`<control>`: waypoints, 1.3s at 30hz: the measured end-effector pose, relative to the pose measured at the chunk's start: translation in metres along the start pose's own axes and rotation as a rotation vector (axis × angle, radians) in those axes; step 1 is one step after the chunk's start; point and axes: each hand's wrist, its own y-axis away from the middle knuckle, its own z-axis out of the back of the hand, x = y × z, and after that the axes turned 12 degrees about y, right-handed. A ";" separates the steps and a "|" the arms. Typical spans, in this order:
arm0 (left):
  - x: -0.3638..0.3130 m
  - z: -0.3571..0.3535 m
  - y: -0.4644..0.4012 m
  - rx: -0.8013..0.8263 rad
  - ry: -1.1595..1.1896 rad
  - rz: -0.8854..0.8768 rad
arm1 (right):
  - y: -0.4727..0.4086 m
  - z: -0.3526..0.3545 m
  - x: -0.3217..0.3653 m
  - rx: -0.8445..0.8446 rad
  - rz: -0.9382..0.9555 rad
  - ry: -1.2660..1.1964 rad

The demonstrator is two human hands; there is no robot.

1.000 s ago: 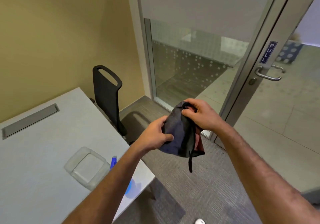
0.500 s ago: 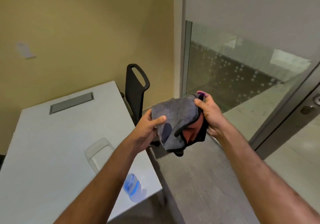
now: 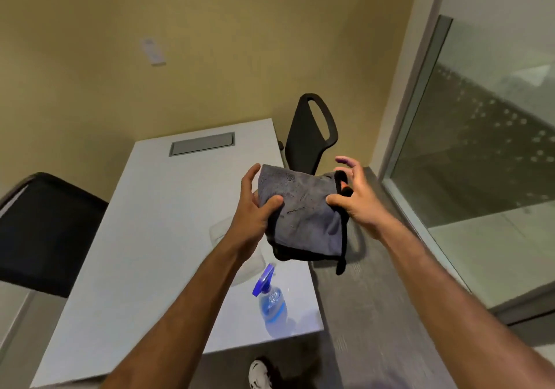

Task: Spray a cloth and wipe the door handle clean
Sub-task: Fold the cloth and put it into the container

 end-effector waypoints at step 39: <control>0.156 0.307 -0.136 -0.289 -0.206 0.548 | -0.245 -0.269 -0.101 0.365 -0.310 0.534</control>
